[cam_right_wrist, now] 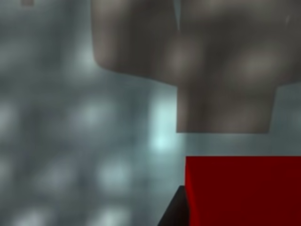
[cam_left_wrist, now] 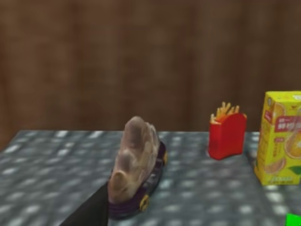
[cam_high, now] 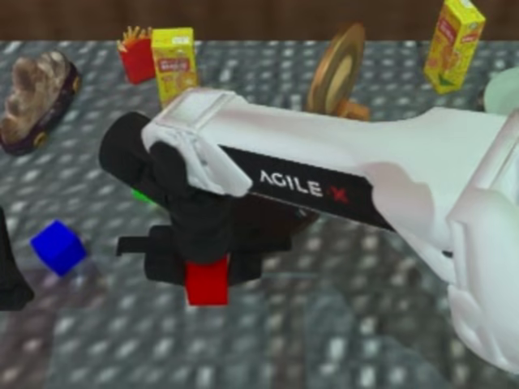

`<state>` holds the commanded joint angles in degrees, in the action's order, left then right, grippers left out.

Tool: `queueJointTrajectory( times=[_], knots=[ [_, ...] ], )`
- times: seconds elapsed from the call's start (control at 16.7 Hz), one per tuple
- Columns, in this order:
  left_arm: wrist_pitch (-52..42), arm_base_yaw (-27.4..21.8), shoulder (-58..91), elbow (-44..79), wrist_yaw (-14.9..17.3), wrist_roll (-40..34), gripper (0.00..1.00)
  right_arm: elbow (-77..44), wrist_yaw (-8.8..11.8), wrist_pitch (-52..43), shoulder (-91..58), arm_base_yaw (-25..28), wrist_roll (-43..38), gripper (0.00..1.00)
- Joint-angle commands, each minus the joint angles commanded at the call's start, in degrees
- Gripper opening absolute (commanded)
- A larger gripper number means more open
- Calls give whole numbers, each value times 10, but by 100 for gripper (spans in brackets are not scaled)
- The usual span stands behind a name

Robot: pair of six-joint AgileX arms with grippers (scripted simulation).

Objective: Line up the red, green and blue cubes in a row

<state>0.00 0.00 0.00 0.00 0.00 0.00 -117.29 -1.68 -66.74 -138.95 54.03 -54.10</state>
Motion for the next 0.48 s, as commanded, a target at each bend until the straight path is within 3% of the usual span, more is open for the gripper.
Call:
queueJointTrajectory(
  times=[0.42,0.48],
  knots=[
    [0,0,0,0,0,0,100,45,-1,51,-11,2,-1,0],
    [0,0,0,0,0,0,100,45,-1,51,-11,2,-1,8]
  ],
)
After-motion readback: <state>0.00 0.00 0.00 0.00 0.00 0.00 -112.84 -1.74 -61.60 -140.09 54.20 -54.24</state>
